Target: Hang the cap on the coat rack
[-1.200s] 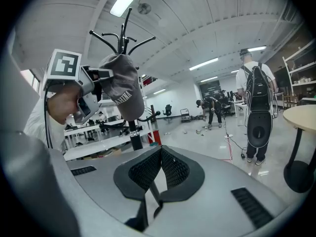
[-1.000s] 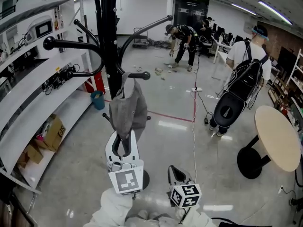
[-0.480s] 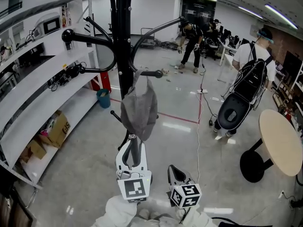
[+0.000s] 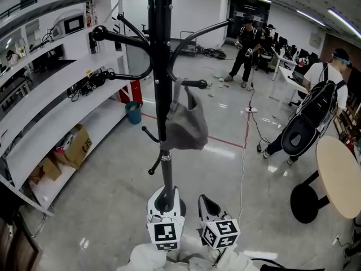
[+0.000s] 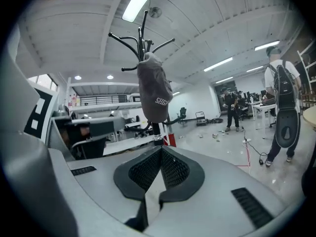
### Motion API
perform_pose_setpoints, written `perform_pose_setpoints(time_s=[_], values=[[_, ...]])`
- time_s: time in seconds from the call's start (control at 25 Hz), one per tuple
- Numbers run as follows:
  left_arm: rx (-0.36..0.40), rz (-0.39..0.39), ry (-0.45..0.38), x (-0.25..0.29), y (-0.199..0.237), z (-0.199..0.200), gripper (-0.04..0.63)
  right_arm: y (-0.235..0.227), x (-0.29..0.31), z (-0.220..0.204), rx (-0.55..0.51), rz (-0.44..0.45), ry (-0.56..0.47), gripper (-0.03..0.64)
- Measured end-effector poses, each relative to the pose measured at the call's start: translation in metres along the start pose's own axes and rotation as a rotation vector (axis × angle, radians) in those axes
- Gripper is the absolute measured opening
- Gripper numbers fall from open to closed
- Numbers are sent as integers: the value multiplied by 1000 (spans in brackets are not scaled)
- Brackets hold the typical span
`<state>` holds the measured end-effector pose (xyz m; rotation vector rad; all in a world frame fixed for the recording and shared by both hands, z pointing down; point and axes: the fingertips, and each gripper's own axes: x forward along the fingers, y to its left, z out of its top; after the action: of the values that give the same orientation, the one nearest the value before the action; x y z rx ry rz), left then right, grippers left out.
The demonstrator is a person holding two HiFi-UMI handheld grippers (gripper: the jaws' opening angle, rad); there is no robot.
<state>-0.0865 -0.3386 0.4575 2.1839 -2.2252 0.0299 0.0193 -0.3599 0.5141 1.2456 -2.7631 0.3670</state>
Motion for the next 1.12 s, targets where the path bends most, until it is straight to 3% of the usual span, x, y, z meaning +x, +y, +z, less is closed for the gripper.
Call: perform_pose_setpoints(time_s=[0.2,0.48,1.12], values=[[-40,-11,65,-16,1,-29,82,12,-2,-9,3,46,13,11],[-51,-24,66,-24,4,-33,48,32,2,-11,5,72,8,11],[-40,-146,37,-84,18,-22,48,94,-38,-9,13,-23,-49,11]])
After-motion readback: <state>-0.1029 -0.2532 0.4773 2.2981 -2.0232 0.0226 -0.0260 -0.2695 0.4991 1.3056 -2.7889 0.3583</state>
